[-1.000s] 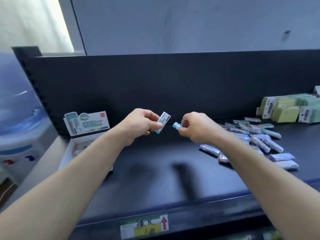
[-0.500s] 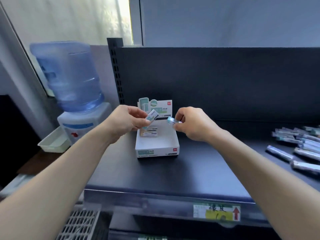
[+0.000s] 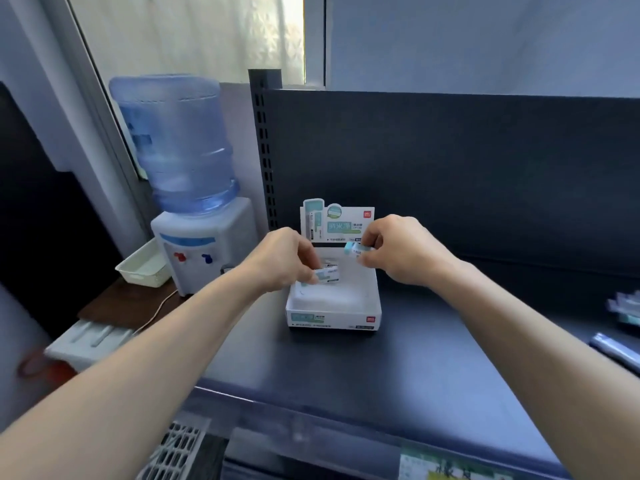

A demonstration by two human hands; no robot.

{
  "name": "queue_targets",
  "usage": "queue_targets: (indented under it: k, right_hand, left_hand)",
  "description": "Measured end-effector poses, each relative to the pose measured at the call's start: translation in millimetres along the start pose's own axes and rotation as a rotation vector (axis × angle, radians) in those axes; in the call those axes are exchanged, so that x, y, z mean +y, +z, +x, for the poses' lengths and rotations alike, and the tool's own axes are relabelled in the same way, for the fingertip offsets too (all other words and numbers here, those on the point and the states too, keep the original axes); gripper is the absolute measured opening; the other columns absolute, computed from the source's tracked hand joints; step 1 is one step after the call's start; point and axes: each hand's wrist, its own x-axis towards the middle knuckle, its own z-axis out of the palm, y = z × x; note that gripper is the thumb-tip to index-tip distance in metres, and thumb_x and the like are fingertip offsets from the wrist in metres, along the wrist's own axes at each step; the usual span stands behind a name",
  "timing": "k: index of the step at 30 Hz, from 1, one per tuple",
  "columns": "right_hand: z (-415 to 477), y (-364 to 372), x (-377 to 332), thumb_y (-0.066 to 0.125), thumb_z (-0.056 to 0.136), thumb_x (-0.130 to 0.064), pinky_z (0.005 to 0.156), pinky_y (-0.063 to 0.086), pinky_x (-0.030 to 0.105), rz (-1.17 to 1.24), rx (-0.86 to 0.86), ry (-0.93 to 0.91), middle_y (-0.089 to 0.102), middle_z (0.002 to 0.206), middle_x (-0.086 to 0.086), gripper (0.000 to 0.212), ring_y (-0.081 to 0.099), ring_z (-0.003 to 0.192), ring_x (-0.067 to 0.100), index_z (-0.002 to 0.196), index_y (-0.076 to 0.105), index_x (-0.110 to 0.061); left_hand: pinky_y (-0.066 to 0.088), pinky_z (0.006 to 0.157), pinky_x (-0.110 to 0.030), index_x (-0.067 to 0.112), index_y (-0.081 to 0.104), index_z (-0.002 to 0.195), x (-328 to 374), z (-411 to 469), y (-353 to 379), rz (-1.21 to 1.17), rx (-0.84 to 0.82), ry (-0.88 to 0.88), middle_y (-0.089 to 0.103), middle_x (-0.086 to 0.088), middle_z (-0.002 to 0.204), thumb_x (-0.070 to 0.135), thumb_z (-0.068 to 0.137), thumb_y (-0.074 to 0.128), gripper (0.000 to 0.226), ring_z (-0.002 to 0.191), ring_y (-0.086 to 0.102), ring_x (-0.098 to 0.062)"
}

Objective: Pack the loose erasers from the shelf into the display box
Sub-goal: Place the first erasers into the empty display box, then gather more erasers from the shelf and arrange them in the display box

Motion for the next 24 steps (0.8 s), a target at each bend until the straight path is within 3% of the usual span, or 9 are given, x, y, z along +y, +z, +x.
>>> queue_targets:
  k: [5,11,16,24]
  right_hand:
    - [12.4,-2.0,5.8,0.067,0.085,-0.026,0.071,0.046,0.029,-0.038,-0.035,-0.056,0.057,0.099,0.001,0.020,0.057,0.090,0.023,0.102,0.066,-0.017]
    - [23.6,9.4,4.9,0.070,0.083,-0.026,0.068,0.045,0.028,-0.018,-0.085,-0.099,0.056,0.096,0.000,0.021,0.056,0.085,0.021,0.101,0.065,-0.017]
    - [27.2,15.6,-0.8,0.070,0.083,-0.027,0.068,0.045,0.028,-0.048,-0.105,-0.103,0.058,0.096,0.001,0.020,0.056,0.085,0.021,0.100,0.066,-0.017]
    - [21.3,25.3,-15.3,0.071,0.082,-0.028,0.069,0.043,0.027,-0.115,-0.155,-0.087,0.054,0.093,-0.003,0.025,0.054,0.085,0.019,0.103,0.065,-0.018]
  left_hand:
    - [0.039,0.061,-0.015,0.017,0.073,0.079,-0.4,10.8,8.8,0.093,-0.013,-0.034,0.059,0.013,0.070,0.009,0.072,0.078,0.012,0.067,0.054,-0.002]
    - [0.041,0.067,-0.016,0.012,0.077,0.089,-8.1,17.0,13.1,0.127,0.003,-0.032,0.065,0.006,0.078,0.007,0.074,0.076,0.016,0.069,0.055,-0.003]
    - [0.040,0.086,-0.030,0.016,0.077,0.091,-16.8,24.6,15.7,0.209,0.026,0.022,0.060,0.002,0.089,0.013,0.078,0.073,0.014,0.101,0.043,-0.019]
    - [0.039,0.097,-0.041,0.023,0.074,0.081,-24.1,29.0,12.3,0.251,0.007,0.099,0.048,0.006,0.086,0.020,0.076,0.075,0.006,0.107,0.039,-0.026]
